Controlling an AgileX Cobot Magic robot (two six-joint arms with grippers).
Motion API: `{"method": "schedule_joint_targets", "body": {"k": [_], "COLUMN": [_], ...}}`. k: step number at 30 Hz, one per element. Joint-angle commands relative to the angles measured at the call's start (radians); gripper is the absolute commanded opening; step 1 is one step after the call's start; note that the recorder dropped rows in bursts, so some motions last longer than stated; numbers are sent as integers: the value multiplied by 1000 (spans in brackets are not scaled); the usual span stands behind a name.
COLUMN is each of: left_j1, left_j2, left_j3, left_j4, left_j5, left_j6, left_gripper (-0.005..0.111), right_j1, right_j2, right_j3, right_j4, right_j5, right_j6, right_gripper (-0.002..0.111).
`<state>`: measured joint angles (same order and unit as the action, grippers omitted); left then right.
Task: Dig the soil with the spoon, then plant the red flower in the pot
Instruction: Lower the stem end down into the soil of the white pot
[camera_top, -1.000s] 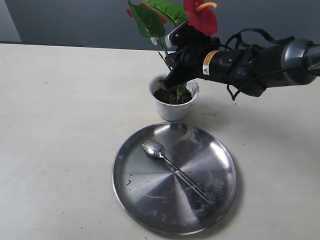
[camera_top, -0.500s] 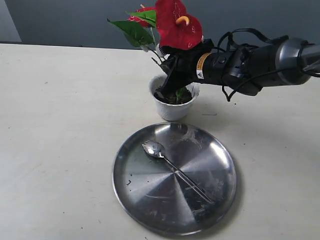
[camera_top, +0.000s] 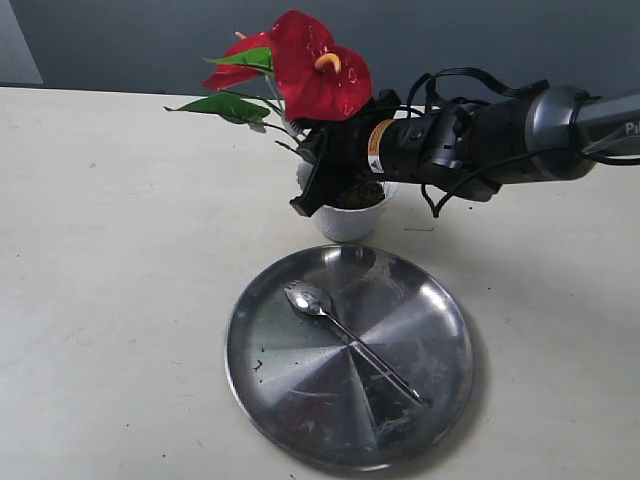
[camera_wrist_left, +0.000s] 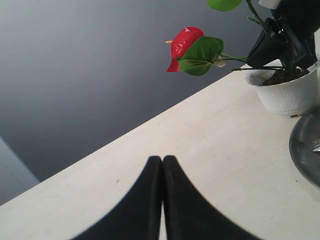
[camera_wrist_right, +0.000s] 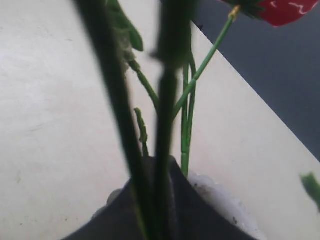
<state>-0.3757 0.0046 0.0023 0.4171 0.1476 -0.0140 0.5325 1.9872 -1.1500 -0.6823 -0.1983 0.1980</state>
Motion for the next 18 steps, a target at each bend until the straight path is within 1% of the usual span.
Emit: {"method": "schedule_joint_targets", "body": {"k": [1, 3, 6, 8, 18], "left_j1": [-7, -7, -7, -7, -7], "left_j2": [-5, -5, -5, -5, -5], "left_j3": [-2, -2, -2, -2, -2], "left_j4": [-8, -8, -8, -8, -8], "left_j5": [-10, -10, -10, -12, -12], "left_j6": [-6, -6, -6, -6, -6], "left_gripper": [1, 1, 1, 1, 1], "right_j1": [-13, -13, -13, -13, -13], "right_j2": [42, 42, 42, 42, 40], "right_j3": [31, 31, 31, 31, 31], "right_j4": [38, 42, 58, 65, 89], "right_j5": [214, 214, 219, 219, 230], "right_j6": [6, 6, 6, 6, 8], "right_gripper": [3, 8, 19, 23, 23]}}
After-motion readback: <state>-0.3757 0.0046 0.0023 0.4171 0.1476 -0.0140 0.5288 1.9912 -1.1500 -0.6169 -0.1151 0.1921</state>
